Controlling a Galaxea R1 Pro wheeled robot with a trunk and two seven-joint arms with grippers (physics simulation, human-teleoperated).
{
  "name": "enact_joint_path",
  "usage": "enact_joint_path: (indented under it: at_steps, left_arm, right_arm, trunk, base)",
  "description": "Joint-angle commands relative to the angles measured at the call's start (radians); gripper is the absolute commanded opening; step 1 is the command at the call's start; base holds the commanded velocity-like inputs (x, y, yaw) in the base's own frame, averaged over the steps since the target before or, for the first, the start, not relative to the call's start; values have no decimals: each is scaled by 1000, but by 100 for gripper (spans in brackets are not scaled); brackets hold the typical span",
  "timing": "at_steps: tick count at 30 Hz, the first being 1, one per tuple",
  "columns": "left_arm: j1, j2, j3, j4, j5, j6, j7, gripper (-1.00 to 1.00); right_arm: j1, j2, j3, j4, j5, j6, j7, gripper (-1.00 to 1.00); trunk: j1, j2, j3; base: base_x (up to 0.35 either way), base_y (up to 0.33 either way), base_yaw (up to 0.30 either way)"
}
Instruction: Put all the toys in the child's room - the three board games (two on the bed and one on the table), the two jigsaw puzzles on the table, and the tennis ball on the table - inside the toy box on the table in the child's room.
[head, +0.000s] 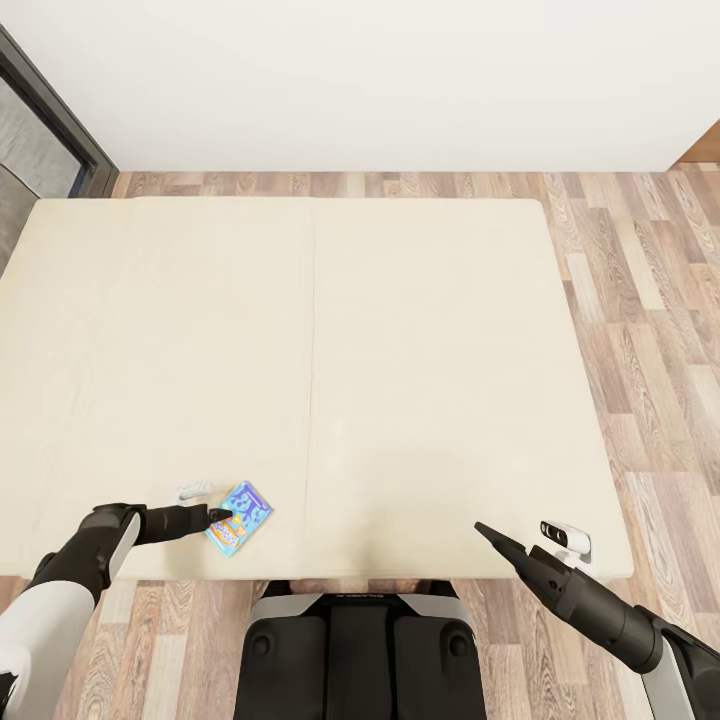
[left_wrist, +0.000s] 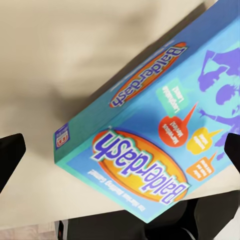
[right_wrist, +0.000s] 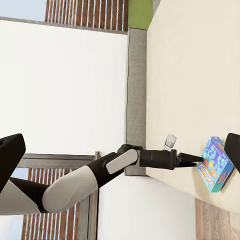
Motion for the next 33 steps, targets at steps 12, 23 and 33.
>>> enact_joint_path:
  at_steps: [12,23,33]
  left_arm:
    - [0,-2,6,1,-6,6,-10,100]
    - [0,-2,4,0,-5,11,-116,100]
    - [0,-2,4,1,-5,12,-160,100]
  right_arm:
    - [0,0,0,0,-3,8,1,100]
    - [0,0,0,0,-3,8,1,100]
    - [0,0,0,0,-3,8,1,100]
  trunk:
    - [1,-1,-1]
    - [1,-1,-1]
    - [1,-1,-1]
  base:
    - [0,0,0]
    - [0,0,0]
    - [0,-40,0]
